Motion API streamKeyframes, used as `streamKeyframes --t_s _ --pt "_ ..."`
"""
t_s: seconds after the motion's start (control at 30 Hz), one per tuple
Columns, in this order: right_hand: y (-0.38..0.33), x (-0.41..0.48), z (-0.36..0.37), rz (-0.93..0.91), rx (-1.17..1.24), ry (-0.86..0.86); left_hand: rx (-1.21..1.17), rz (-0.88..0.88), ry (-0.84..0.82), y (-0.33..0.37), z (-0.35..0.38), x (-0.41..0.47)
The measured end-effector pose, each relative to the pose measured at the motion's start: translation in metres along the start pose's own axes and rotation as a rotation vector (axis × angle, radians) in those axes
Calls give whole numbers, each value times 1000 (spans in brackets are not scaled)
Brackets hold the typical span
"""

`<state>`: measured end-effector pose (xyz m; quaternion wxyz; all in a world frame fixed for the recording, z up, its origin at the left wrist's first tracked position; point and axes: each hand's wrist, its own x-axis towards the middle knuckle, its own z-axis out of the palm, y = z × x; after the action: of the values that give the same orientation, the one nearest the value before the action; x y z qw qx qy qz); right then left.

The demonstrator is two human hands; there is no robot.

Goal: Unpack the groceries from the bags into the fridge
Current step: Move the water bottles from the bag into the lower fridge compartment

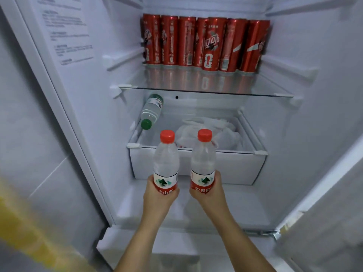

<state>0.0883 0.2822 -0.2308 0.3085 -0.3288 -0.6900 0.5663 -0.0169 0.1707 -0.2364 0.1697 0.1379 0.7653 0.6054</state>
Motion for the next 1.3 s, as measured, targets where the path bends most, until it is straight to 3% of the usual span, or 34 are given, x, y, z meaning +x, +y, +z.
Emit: streamKeyframes --t_s 0.33,0.6,0.7,0.87,1.1,1.3 --pt "14 11 11 -3 -2 20 29 -36 -63 -15 6 23" --pt "1 11 2 51 -49 -88 67 -6 -163 -4 0 24" --pt "-25 10 -15 59 -74 -73 102 98 -168 19 -19 18" --pt "-96 23 -31 -223 -69 79 356 442 76 90 -47 20" --pt "-118 66 0 -240 -189 -55 887 459 -185 154 -36 46" --pt "-106 72 2 -159 -178 28 823 452 -290 162 -34 58"
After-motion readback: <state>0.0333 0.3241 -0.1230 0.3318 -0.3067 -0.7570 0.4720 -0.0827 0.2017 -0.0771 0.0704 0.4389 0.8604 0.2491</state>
